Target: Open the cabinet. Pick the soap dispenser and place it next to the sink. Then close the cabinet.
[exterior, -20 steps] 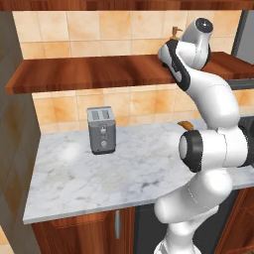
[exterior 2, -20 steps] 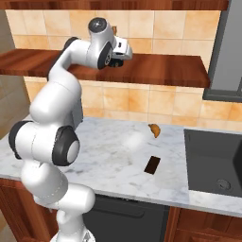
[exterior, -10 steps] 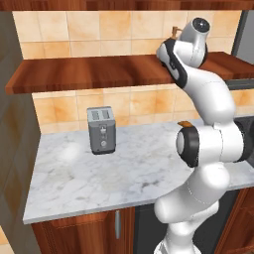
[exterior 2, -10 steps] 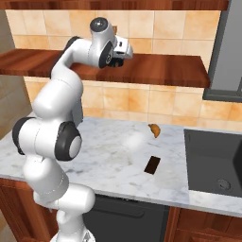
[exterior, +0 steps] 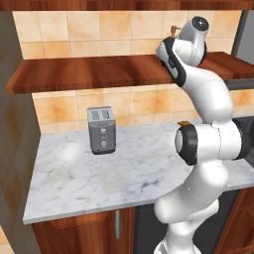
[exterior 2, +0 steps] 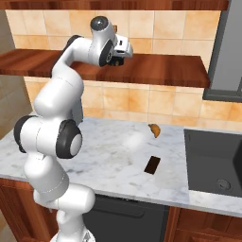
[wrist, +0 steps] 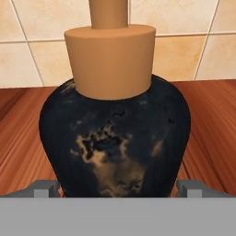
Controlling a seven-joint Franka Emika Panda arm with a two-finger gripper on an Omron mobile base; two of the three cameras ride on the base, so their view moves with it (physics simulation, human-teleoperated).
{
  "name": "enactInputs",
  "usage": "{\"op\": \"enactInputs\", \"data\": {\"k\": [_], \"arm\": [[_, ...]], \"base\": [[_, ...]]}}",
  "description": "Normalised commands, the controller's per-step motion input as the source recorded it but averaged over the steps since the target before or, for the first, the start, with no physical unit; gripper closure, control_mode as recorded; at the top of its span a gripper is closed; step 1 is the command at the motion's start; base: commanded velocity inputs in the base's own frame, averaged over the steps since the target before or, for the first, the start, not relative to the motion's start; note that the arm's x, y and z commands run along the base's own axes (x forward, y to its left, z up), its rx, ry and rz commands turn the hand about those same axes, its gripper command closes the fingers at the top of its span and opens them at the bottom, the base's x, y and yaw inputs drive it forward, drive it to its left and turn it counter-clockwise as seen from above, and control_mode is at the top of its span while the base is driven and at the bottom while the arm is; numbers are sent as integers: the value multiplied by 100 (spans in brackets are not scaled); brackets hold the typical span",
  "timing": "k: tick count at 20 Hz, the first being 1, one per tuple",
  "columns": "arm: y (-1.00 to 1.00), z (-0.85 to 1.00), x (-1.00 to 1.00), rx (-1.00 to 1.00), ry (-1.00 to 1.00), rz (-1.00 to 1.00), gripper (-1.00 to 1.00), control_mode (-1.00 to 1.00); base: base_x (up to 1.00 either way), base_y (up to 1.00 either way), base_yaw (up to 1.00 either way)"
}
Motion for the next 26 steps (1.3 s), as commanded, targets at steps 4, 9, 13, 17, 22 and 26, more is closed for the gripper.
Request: {"op": "enactInputs", "data": {"k": [4, 9, 13, 17, 22, 26], "arm": [[0, 0, 0, 0, 0, 0, -100, -100], [0, 0, 0, 0, 0, 0, 100, -100], [0, 0, 0, 0, 0, 0, 100, -100], [0, 0, -13, 0, -2, 0, 100, -100], [0, 0, -63, 0, -5, 0, 100, -100], [0, 0, -65, 0, -3, 0, 100, -100]], "base": [[0, 0, 0], [0, 0, 0], [0, 0, 0], [0, 0, 0], [0, 0, 0], [0, 0, 0]]}}
